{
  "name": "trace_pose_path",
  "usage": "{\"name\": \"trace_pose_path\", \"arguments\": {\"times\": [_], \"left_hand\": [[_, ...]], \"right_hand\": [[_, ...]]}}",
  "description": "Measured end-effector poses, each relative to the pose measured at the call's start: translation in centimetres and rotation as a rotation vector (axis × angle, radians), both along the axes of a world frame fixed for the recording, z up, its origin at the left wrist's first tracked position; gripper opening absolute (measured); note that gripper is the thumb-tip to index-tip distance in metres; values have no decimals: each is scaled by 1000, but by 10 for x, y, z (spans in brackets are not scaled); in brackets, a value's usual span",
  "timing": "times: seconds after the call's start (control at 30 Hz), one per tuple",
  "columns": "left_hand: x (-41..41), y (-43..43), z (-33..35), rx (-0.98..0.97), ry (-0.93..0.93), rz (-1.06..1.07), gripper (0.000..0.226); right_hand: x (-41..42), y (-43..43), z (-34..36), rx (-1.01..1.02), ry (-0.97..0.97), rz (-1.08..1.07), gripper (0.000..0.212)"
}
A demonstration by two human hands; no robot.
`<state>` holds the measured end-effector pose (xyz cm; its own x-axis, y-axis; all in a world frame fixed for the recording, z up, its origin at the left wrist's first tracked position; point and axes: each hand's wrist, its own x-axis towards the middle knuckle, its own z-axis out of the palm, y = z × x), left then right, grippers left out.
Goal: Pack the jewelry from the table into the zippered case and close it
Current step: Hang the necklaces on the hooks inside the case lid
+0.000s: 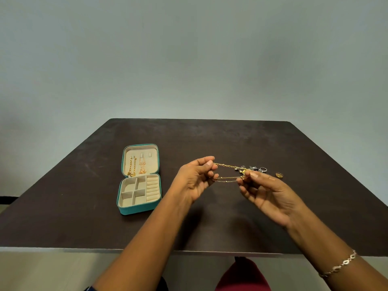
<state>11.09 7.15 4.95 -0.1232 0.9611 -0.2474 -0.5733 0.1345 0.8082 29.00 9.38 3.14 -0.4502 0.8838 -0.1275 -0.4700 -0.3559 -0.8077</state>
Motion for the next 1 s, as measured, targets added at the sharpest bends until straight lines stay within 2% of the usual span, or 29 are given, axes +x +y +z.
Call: {"name": "trace_pose_path", "arguments": {"times": [0.13,0.17,0.27,0.43,0.53,0.63,0.73,0.87,1.0], "left_hand": [[4,-1,-3,-48,-112,18,19],[5,-2,-4,-65,-147,20,19],[6,-3,-8,-117,-243,17,17],[5,-8,-15,-130,-238,-10,11],[1,-10,-17,-100,-225,0,10],[-3,-12,-16,-63,-192,-2,9],[-9,-15,-16,-37,-41,-18,9],[-23,-18,-15,66,298,6,11],[-62,-17,-5,277,627,311,18]], "right_hand": [[1,-1,2,27,-28,-37,59],[2,-1,4,27,-41,-37,52],[1,-3,12,4,-61,-55,9],[-4,0,30,125,-267,-92,18],[-12,4,47,251,-438,-69,12],[-21,9,66,333,-527,-39,11],[-32,14,83,382,-616,35,8],[-47,22,99,473,-758,116,6],[-61,30,109,554,-892,148,5]]}}
